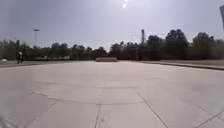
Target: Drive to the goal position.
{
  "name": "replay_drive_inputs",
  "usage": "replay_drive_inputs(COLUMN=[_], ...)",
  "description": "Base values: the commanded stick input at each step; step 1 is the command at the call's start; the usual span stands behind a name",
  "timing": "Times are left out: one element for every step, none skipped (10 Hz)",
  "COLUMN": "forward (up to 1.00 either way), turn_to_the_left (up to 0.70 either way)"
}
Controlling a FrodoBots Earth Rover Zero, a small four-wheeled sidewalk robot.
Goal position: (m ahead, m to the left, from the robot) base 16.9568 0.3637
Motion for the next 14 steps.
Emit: replay_drive_inputs(forward=[1.0, 1.0, 1.0, 1.0, 1.0, 1.0, 1.0, 1.0, 1.0, 1.0, 1.0, 1.0, 1.0, 1.0], turn_to_the_left=[0.05, 0.0, 0.0, 0.0, 0.0, 0.0, 0.0, 0.0, 0.0, 0.0, 0.0, 0.0, 0.0, 0.0])
